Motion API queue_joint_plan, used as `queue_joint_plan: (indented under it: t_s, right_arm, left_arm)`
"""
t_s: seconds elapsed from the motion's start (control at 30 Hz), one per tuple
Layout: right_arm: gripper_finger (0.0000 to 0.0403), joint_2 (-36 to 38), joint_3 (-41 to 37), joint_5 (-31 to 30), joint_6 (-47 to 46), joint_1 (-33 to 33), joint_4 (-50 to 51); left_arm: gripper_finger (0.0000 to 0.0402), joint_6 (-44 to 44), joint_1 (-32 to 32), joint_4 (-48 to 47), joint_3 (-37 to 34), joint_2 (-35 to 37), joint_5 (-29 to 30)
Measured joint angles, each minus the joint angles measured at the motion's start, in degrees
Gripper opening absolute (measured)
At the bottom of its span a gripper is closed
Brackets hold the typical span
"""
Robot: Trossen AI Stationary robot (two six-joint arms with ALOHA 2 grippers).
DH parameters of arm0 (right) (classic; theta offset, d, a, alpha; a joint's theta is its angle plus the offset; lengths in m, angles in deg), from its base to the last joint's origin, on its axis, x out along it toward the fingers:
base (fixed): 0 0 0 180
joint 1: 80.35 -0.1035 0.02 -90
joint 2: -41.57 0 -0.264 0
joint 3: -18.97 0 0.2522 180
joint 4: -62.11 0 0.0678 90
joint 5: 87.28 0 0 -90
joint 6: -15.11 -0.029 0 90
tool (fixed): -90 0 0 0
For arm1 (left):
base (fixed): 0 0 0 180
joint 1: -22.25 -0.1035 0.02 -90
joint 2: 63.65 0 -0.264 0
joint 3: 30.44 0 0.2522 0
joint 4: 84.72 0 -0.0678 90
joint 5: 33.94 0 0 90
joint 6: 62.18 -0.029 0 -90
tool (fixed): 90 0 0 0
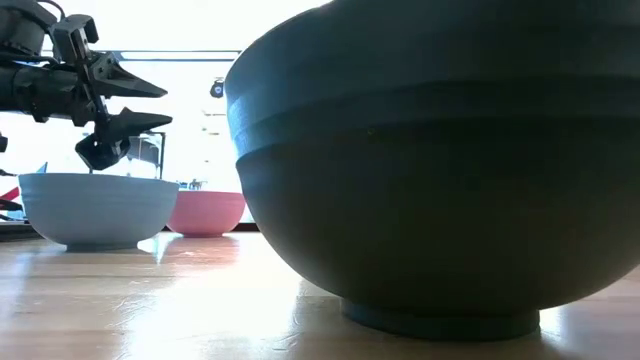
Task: Nest bowls inside each other
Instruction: Stack the top white bowl on the top black bowl
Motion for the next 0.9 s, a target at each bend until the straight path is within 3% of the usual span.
queue_joint_plan:
  t_s: [0.27,0.57,0.8,0.9]
  right_arm:
    - [0.0009,0.00,0.02,0.00,-1.44,0.00,-7.47]
    - [0.0009,0.02,0.02,0.20,-23.61,0.01,-12.29]
    - [0.0009,0.00,0.00,-0.54,-23.65,0.11,-16.25]
    - [0.0009,0.00,0.00,-4.54,-23.90,0.11,-21.14]
  left_arm:
    - [0.0159,0.00,0.01,0.01,0.00,0.00,0.00]
    - [0.0159,0.00,0.00,0.00,0.00,0.00,0.00]
    - [0.0159,-0.01,0.02,0.01,0.00,0.00,0.00]
    - [0.0159,-0.01,0.00,0.01,0.00,0.00,0.01]
